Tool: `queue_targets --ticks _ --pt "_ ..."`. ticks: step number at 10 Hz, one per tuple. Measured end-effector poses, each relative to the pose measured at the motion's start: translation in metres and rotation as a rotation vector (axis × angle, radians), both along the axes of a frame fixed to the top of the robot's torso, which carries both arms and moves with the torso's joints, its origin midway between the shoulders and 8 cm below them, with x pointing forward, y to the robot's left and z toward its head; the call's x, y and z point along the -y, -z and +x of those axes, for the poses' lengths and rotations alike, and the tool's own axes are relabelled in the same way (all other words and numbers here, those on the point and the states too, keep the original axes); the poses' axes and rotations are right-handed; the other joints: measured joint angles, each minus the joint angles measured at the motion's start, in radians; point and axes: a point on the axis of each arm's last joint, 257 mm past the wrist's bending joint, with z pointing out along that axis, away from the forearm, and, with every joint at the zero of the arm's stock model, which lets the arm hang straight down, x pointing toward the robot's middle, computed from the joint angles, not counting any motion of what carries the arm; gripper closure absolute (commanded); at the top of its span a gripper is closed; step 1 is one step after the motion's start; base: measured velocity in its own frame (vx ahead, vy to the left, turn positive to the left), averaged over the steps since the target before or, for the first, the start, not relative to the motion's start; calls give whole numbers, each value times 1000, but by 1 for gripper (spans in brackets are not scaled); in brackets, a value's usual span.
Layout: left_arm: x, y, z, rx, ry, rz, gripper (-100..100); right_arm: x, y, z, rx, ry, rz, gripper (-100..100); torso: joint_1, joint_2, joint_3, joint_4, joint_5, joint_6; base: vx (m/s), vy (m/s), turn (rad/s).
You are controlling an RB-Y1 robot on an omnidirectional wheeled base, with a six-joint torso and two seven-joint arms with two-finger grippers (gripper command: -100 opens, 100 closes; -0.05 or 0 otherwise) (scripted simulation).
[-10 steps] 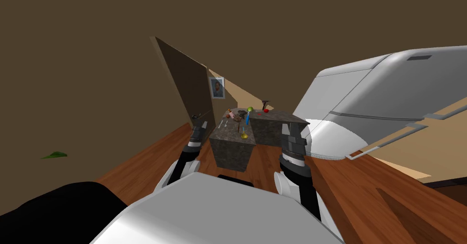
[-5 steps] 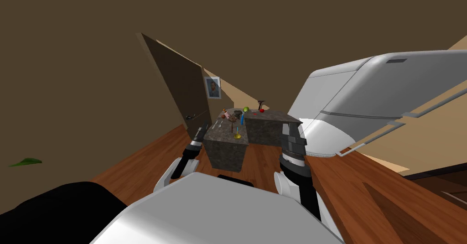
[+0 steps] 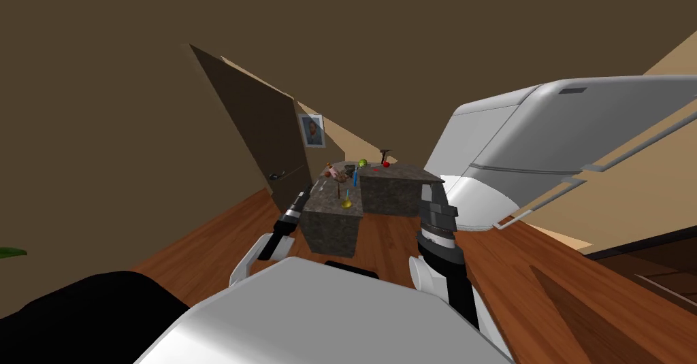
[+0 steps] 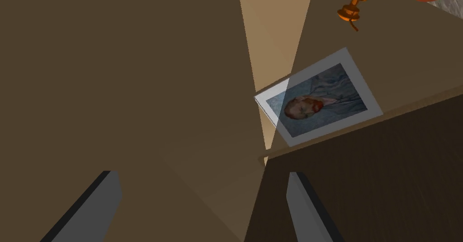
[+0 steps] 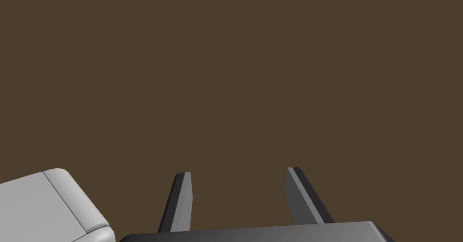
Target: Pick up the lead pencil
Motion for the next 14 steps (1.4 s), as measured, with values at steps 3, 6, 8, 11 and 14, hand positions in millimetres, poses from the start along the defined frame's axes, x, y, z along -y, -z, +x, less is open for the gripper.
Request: queue_targets --ticks 3,6,8,11,14 --pt "-16 34 12 -93 -57 119 -100 0 0 0 0 0 0 0 -3 0 0 0 -1 0 45 -157 -64" --pt "-44 64 22 -189 -117 259 -100 0 0 0 0 0 0 0 -4 -2 -1 -1 -1 0 67 -156 -62" --pt "-61 80 24 -240 -149 339 -100 0 0 0 0 0 0 0 -2 -1 -1 0 -1 0 47 -140 -69" --pt "-96 107 29 -333 -213 485 -100 0 0 0 0 0 0 0 -2 -1 -1 0 -1 0 55 -146 -47" --pt "-127 123 32 -408 -269 596 -100 0 0 0 0 0 0 0 -1 0 0 0 0 0 46 -124 -51"
